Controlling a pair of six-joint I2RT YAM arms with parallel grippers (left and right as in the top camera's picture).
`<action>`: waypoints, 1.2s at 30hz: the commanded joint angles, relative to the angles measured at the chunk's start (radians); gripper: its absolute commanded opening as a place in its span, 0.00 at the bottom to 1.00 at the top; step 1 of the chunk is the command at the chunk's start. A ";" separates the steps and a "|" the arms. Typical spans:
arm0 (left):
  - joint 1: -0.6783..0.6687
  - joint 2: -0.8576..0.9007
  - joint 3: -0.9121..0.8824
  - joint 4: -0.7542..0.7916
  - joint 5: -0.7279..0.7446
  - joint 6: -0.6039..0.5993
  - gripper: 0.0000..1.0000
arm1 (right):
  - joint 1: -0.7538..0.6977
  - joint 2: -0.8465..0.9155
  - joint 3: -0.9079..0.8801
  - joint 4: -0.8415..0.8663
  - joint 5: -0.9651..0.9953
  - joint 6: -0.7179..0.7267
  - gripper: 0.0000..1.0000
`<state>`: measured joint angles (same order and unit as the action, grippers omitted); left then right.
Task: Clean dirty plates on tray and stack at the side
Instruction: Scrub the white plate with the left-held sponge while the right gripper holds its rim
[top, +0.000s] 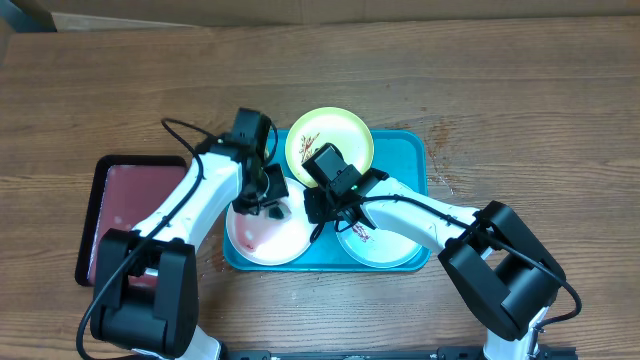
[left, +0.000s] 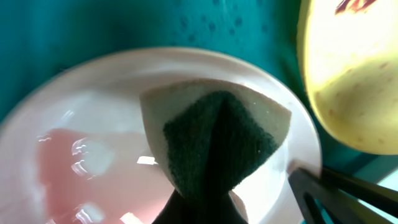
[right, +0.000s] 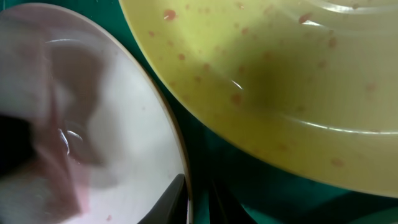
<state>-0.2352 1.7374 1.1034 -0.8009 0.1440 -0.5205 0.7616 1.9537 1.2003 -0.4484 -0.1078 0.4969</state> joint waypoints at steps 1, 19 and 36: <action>-0.001 0.004 -0.085 0.048 0.071 -0.021 0.04 | 0.002 0.001 -0.009 0.008 0.002 0.001 0.15; 0.000 0.003 -0.246 0.048 -0.479 0.027 0.04 | 0.002 0.001 -0.009 0.010 0.002 0.001 0.15; 0.000 0.000 0.167 -0.327 -0.693 -0.021 0.04 | 0.002 0.001 -0.009 0.006 0.001 0.000 0.07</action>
<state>-0.2424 1.7374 1.1297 -1.0573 -0.4622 -0.5064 0.7662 1.9537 1.1999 -0.4435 -0.1257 0.5003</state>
